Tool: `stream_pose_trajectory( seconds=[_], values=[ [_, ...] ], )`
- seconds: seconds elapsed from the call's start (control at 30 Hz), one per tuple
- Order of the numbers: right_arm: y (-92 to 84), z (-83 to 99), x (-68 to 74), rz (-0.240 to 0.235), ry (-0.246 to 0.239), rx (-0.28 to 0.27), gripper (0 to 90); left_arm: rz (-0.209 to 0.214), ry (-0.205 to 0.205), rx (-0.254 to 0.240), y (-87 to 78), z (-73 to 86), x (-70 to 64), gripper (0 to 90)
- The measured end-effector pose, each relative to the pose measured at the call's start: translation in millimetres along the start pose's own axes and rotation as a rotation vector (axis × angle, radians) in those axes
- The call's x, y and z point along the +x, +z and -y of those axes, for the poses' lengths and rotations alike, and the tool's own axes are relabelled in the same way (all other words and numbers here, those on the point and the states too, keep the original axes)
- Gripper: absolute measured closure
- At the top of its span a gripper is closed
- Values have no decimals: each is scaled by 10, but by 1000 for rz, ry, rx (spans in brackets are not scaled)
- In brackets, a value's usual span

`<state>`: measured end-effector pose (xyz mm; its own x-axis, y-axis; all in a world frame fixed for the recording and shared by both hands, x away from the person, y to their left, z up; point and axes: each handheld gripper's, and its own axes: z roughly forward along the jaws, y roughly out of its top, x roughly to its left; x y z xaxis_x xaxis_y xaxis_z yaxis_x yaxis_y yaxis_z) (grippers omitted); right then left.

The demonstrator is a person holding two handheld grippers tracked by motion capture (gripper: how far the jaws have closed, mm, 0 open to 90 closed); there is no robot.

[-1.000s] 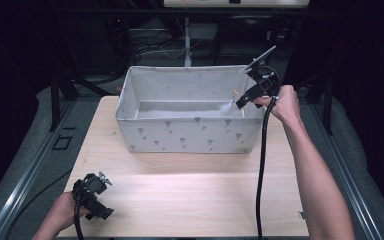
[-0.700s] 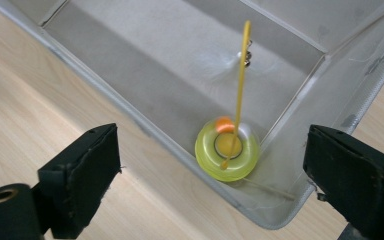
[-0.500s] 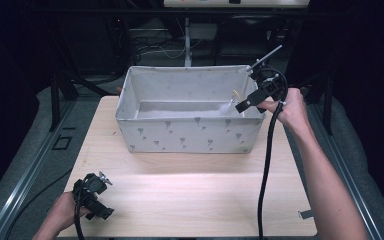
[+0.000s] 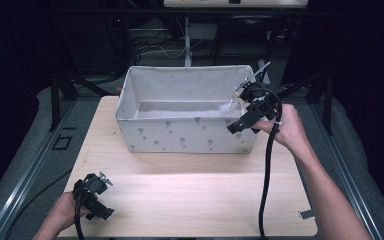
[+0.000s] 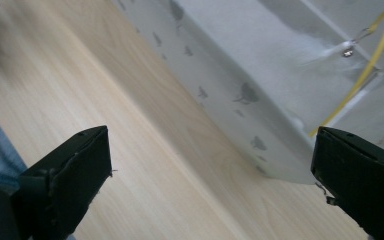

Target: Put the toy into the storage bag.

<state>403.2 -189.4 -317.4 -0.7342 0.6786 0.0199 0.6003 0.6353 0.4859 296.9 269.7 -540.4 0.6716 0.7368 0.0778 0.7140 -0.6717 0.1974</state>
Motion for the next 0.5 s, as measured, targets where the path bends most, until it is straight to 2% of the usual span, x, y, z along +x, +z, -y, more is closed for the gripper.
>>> stream_pose_trajectory(
  seconds=[0.23, 0.33, 0.5],
  values=[
    [122, 95, 193, -16, -42, 12, 23, -1, 1, -1, 0, -1, -2, 2],
    [234, 196, 325, -35, -54, 9, 26, -2, -2, -1, 2, 1, -2, 2],
    [420, 336, 440, -46, -58, 28, 45, 0, 4, 2, 2, 0, -5, 2]
  ],
)
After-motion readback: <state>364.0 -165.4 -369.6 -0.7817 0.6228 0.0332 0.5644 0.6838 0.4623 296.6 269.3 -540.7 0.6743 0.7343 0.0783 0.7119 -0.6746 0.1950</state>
